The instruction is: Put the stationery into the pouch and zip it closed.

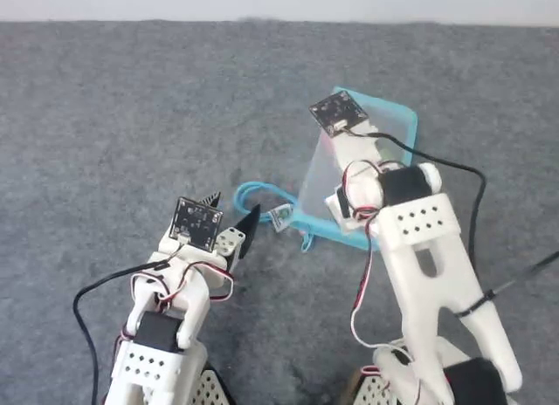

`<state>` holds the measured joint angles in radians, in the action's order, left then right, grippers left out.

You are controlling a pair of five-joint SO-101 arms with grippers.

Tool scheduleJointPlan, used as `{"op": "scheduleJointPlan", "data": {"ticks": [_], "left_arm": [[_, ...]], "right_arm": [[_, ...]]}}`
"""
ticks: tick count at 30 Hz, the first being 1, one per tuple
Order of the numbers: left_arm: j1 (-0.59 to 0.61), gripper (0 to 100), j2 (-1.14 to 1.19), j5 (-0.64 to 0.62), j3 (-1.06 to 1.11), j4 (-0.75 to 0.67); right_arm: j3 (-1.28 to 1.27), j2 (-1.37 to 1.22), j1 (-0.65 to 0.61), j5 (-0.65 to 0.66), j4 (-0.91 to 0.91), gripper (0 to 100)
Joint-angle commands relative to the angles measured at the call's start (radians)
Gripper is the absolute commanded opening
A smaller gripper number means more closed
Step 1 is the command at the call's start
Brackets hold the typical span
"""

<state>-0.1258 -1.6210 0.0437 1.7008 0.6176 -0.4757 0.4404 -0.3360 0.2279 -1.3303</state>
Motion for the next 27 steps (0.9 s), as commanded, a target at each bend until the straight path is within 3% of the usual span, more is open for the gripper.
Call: {"op": "scheduleJointPlan", "data": {"ticks": [1, 11, 20, 27], "left_arm": [[0.02, 25, -0.02, -0.006, -0.012, -0.014], [0.126, 28, -0.02, -0.084, -0.048, -0.028], [0.187, 28, -0.02, -0.167, -0.076, -0.028], [0.23, 28, -0.021, -0.213, -0.091, -0.02]], "right_arm": [[-0.029, 0.079, -0.013, -0.003, 0.031, 29.2], [-0.379, 0.538, 0.002, 0.0, 0.219, 29.2], [-0.746, 0.938, 0.252, 0.0, 0.275, 29.2], [-0.976, 1.211, 0.357, 0.0, 0.271, 29.2]]}}
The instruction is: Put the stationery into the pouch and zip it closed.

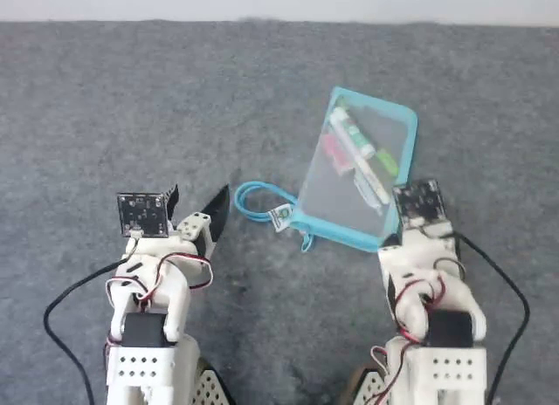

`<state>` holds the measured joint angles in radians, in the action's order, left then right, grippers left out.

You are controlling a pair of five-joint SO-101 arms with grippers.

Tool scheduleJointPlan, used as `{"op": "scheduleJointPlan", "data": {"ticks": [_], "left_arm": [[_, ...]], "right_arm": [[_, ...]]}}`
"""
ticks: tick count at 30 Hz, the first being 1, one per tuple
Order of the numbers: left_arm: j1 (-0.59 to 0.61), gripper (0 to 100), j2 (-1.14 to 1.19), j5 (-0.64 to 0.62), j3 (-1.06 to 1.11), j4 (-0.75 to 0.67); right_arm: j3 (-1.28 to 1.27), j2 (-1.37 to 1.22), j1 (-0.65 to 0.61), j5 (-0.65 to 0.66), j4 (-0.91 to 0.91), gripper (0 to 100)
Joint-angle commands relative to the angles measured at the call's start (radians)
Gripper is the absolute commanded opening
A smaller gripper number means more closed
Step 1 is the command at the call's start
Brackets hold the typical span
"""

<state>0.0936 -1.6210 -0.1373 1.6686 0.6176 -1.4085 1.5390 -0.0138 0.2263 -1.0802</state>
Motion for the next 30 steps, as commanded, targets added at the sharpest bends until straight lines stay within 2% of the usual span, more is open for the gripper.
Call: {"op": "scheduleJointPlan", "data": {"ticks": [1, 5, 10, 15, 18, 20, 22, 30], "left_arm": [[0.011, 28, -0.021, -0.046, -0.059, -0.012], [-0.021, 28, -0.02, -0.06, -0.038, 0.015], [-0.12, 28, -0.012, -0.058, 0.025, -0.015], [-0.201, 28, -0.014, -0.058, 0.022, 0.026], [-0.221, 28, -0.012, -0.058, 0.022, 0.141], [-0.186, 28, -0.018, -0.057, 0.022, 0.253], [-0.135, 28, -0.018, -0.057, 0.022, 0.328], [0.063, 28, -0.018, -0.057, 0.022, 0.387]], "right_arm": [[-0.071, 0.15, 0.045, 0.002, 0.019, 29.2], [-0.181, 0.28, 0.081, -0.002, 0.019, 29.2], [-0.245, 0.268, 0.084, 0.0, 0.027, 29.2], [-0.275, 0.274, 0.085, 0.0, -0.024, 29.2], [-0.275, 0.274, 0.084, 0.0, -0.116, 29.2], [-0.275, 0.274, 0.082, 0.0, -0.211, 29.2], [-0.275, 0.275, 0.081, -0.005, -0.225, 29.3], [-0.275, 0.275, 0.077, 0.0, -0.228, 29.3]]}}
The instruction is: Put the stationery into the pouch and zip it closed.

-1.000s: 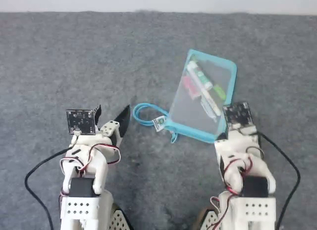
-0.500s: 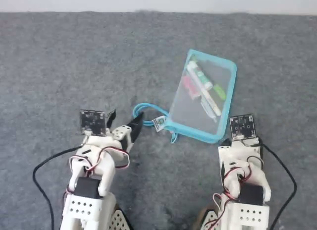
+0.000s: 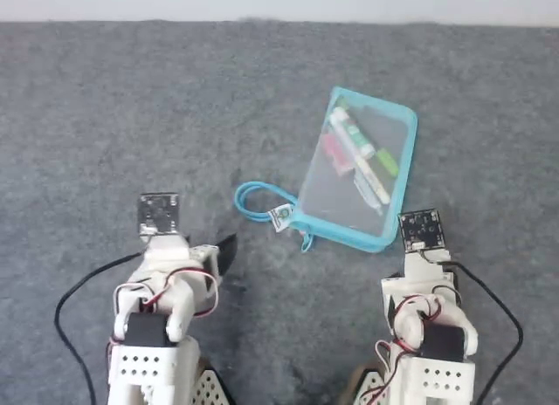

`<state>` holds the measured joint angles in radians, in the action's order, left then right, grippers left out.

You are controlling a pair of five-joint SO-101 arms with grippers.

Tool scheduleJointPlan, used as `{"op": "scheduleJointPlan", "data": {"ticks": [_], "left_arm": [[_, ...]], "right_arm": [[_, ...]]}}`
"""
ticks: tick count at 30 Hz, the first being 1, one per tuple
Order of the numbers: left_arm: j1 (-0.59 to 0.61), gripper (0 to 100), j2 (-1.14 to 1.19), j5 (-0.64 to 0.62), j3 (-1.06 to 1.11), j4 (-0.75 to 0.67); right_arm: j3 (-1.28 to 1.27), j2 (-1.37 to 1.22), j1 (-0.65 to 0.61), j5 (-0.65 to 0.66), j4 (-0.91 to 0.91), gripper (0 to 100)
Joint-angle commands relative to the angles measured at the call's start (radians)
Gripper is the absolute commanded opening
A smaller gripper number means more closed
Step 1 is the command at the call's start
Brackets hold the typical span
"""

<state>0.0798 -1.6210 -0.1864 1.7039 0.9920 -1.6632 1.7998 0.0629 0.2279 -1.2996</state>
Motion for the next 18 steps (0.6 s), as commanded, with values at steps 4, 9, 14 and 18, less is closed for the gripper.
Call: {"op": "scheduleJointPlan", "data": {"ticks": [4, 9, 14, 18], "left_arm": [[0.109, 28, -0.018, -0.009, -0.013, 0.012], [0.153, 28, -0.018, -0.012, -0.013, 0.012], [0.153, 28, -0.018, -0.012, -0.013, 0.014], [0.153, 28, -0.018, -0.012, -0.013, 0.014]], "right_arm": [[-0.02, 0.015, 0.001, -0.002, -0.008, 29.3], [-0.02, 0.015, 0.001, -0.002, -0.008, 29.3], [-0.02, 0.015, 0.001, -0.002, -0.008, 29.3], [-0.02, 0.015, 0.001, -0.002, -0.008, 29.3]]}}
